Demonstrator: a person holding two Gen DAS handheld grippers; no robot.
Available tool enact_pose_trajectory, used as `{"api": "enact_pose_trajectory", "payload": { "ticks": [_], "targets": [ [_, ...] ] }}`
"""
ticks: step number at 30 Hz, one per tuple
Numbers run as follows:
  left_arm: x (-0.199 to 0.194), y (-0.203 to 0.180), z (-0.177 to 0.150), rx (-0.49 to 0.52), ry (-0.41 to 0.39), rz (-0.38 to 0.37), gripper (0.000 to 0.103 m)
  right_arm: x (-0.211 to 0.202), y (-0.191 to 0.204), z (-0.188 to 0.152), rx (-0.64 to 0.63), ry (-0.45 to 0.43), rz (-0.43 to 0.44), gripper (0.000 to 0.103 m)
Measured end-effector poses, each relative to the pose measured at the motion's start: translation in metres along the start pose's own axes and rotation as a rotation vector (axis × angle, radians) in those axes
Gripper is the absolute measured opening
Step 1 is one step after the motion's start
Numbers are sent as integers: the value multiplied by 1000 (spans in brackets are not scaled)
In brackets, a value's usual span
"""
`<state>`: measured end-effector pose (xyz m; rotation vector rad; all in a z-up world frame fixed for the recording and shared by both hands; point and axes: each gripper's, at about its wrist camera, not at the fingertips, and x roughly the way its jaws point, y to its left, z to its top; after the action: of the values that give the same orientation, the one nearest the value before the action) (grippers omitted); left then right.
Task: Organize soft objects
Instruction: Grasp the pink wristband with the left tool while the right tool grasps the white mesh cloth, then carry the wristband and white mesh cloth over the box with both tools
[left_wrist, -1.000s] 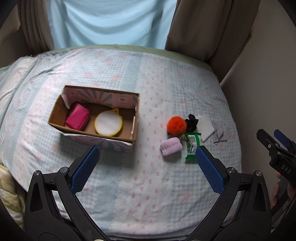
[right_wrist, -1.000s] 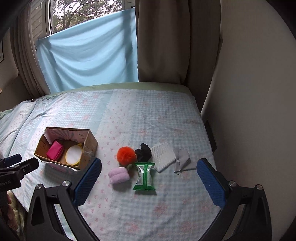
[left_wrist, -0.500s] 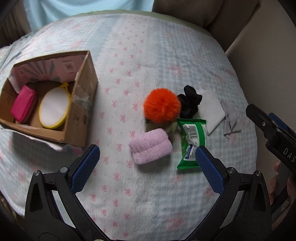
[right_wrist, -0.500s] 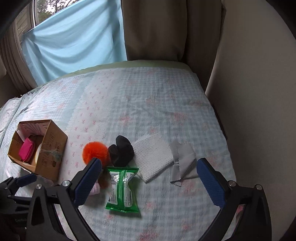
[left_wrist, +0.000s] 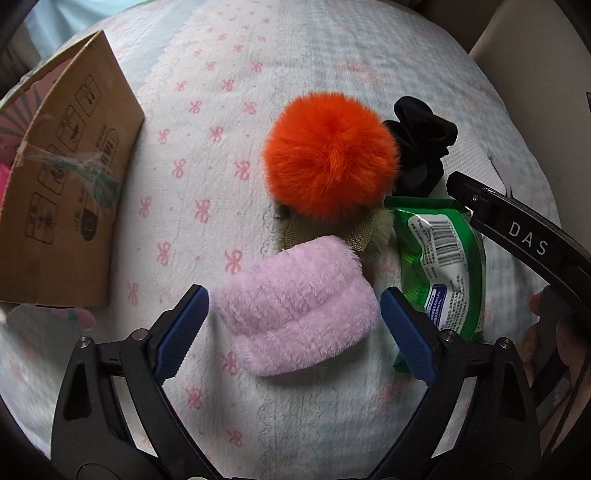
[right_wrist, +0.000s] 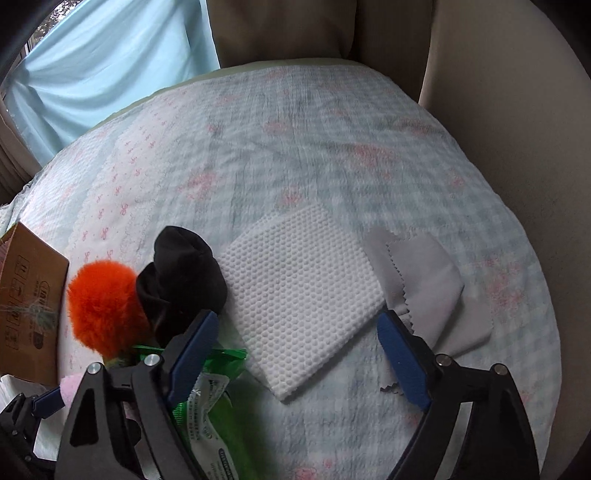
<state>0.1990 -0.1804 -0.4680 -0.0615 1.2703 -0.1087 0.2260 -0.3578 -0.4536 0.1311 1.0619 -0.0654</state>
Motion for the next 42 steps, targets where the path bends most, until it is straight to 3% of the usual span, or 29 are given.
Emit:
{"api": "enact_pose_trajectory", "payload": {
  "ticks": [4,10,12,14,17,23,32,42],
  "targets": [
    [15,-4,-2,24,23,36,78,9,-1,-3,4,0,-6,82],
    [19,-13,-2,74,-4,65,65,14,6,-6,-48,-10,-64,71],
    [18,-13,-1,72,-12,60,56,12,10,-7,-73,-19,-61,57],
    [15,-13,0,73,-19,57,50,10,20,-7,-116,-22,-53,35],
    [8,-12,4,57,-39,43,40,7,33,-8,-164,-29,-65,25],
    [-5,-6,11,58,-55,35,35,4,25,-3,-98,-18,-38,17],
    [-39,-6,4,49,-105,40,34,-29,21,0,-74,-56,-39,16],
    [-134,-10,10,45,-216,22,34,-119,13,16,-21,-136,-30,16]
  ]
}}
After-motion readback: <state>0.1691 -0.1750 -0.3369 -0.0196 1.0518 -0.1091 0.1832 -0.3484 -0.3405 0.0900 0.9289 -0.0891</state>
